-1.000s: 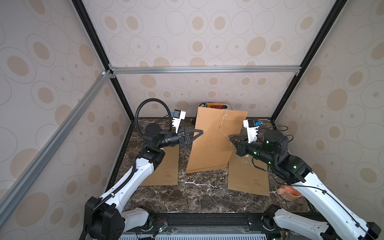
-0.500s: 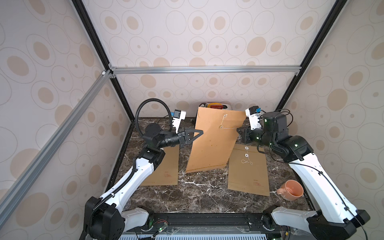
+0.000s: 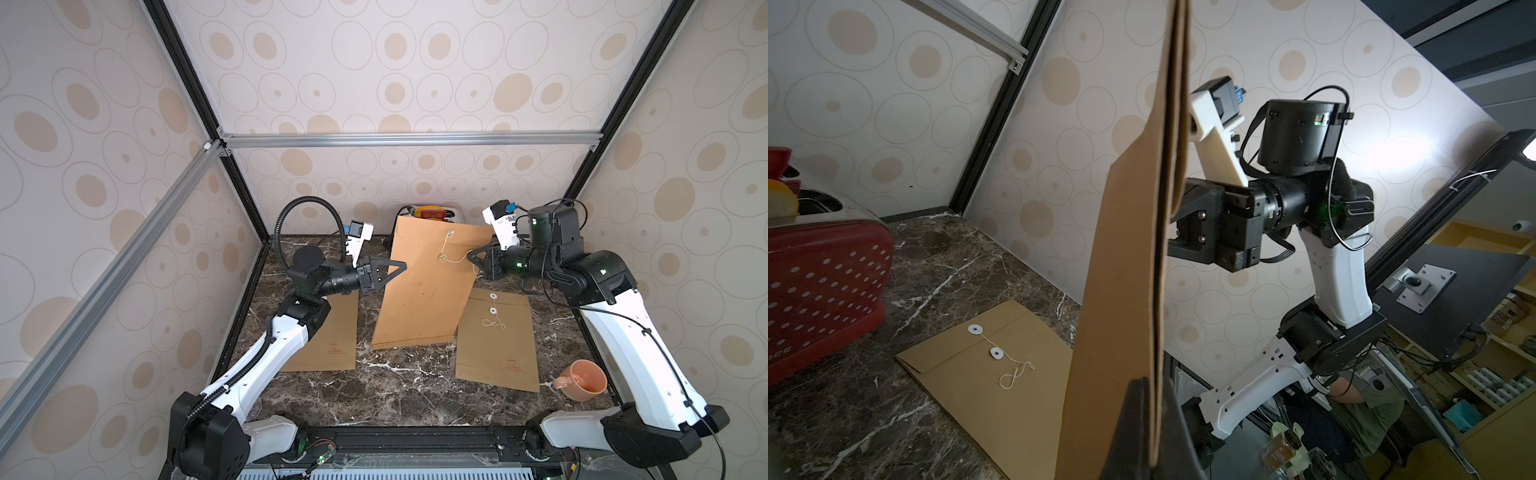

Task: Close the mouth of the file bag
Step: Close the file bag.

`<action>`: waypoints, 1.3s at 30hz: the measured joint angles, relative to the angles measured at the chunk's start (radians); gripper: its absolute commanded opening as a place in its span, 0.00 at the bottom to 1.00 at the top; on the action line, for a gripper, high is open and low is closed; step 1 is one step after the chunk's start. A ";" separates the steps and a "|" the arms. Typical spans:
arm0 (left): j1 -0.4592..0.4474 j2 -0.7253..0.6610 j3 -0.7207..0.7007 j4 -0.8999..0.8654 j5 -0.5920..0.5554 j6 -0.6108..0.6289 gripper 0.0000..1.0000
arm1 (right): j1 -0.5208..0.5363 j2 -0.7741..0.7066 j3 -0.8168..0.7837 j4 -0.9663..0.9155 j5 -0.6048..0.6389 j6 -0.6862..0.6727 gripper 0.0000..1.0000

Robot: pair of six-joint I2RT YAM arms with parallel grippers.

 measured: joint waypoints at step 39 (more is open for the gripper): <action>-0.004 0.000 0.000 -0.024 -0.003 0.013 0.00 | 0.109 0.157 0.244 -0.048 -0.010 0.026 0.00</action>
